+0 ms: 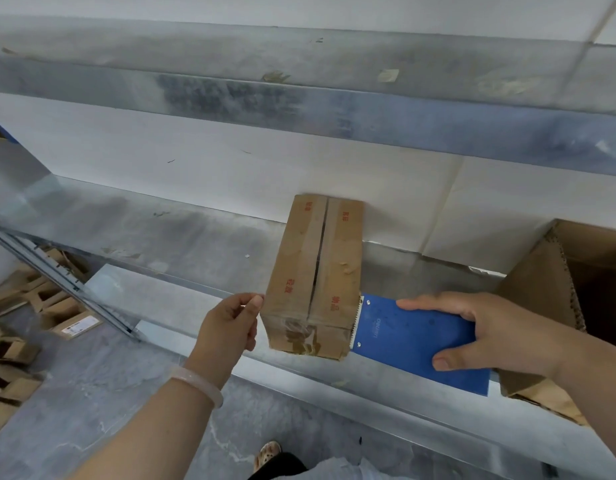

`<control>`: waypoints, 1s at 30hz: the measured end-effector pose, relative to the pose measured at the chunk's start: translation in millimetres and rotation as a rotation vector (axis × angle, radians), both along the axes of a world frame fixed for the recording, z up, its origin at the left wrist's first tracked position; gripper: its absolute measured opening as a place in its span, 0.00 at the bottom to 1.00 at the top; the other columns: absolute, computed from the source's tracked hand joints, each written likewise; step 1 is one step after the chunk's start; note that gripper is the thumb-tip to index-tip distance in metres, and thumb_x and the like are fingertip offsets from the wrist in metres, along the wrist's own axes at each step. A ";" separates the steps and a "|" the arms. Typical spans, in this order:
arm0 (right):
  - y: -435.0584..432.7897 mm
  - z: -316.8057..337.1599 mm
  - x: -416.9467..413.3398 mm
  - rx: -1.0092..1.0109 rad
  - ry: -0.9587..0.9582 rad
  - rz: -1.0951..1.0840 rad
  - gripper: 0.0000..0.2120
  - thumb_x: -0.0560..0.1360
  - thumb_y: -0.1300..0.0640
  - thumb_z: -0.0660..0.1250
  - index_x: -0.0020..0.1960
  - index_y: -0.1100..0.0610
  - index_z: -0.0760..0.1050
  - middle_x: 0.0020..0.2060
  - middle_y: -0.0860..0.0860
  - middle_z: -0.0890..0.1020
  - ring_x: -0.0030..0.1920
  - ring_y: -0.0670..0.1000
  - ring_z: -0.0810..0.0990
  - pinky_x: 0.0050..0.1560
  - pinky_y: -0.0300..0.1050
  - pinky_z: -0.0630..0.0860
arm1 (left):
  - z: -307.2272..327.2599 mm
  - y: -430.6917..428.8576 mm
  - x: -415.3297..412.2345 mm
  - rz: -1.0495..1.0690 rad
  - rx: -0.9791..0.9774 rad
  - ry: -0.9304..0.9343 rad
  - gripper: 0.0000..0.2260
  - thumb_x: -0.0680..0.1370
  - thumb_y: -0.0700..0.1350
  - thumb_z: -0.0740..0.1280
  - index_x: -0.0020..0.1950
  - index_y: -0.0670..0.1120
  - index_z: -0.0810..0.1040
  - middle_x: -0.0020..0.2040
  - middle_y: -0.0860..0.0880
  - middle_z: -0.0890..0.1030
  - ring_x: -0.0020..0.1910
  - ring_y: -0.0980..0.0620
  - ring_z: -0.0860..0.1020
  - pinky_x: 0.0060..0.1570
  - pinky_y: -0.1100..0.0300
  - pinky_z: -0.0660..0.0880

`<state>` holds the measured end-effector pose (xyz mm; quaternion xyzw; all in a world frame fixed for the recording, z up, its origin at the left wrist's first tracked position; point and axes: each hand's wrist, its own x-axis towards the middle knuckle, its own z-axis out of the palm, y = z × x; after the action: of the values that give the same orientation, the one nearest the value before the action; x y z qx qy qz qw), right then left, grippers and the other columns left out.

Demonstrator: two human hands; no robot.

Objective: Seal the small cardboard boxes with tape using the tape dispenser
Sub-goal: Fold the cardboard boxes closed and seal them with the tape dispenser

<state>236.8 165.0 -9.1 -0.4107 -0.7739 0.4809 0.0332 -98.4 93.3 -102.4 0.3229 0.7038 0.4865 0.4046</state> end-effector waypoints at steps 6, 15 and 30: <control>0.3 -7.5 0.8 -0.006 0.002 -0.031 0.34 0.67 0.54 0.79 0.58 0.22 0.68 0.54 0.26 0.75 0.53 0.36 0.79 0.51 0.35 0.77 | -8.7 1.5 5.7 -0.016 -0.099 -0.315 0.19 0.80 0.51 0.63 0.71 0.58 0.67 0.28 0.49 0.69 0.26 0.54 0.65 0.27 0.59 0.67; 0.6 -10.7 3.6 -0.032 0.023 -0.055 0.32 0.68 0.57 0.78 0.61 0.28 0.72 0.54 0.27 0.77 0.53 0.36 0.79 0.50 0.32 0.76 | 27.0 28.4 38.5 -0.531 0.504 1.186 0.21 0.83 0.53 0.54 0.74 0.49 0.67 0.67 0.51 0.75 0.67 0.51 0.71 0.66 0.51 0.67; -0.7 10.5 22.3 -0.143 -0.011 -0.055 0.31 0.67 0.57 0.78 0.60 0.29 0.73 0.53 0.29 0.79 0.53 0.36 0.80 0.50 0.32 0.76 | 16.9 55.8 38.7 -0.974 0.212 1.439 0.25 0.82 0.61 0.41 0.78 0.57 0.57 0.77 0.56 0.58 0.76 0.53 0.59 0.74 0.46 0.56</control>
<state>259.1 164.3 1.4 -0.4358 -0.7262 0.5316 0.0130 -59.7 149.1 -85.5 0.8521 0.5233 0.0008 -0.0070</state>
